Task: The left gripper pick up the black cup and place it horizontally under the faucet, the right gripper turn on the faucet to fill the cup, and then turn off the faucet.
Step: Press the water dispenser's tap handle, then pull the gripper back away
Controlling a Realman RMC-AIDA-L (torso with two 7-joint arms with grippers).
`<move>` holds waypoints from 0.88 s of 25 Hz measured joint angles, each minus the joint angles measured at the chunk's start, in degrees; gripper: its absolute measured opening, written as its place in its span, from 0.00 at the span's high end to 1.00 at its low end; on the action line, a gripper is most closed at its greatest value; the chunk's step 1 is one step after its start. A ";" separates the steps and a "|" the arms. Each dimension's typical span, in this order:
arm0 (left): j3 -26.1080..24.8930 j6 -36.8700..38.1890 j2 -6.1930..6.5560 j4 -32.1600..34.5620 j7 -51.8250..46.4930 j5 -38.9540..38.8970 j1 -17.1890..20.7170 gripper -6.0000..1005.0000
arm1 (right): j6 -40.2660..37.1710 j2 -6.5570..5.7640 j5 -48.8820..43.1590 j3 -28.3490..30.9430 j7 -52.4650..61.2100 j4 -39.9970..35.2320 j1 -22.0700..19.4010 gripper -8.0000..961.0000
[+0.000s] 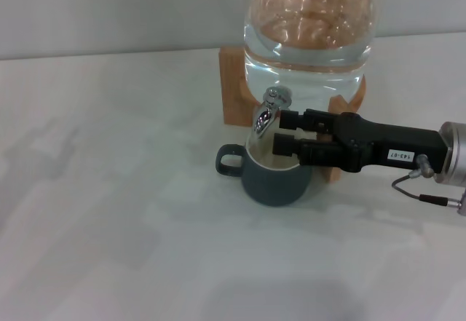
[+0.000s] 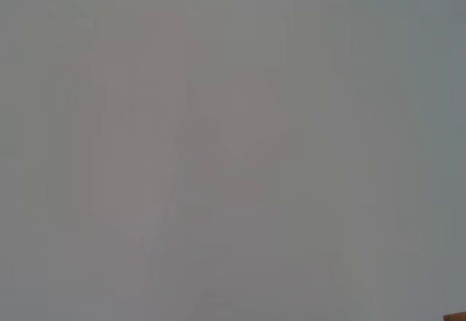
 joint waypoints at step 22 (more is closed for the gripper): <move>0.00 0.81 0.10 0.00 -0.06 0.03 -0.35 0.49 | 5.22 -1.46 0.00 5.29 0.34 -1.82 -1.52 0.12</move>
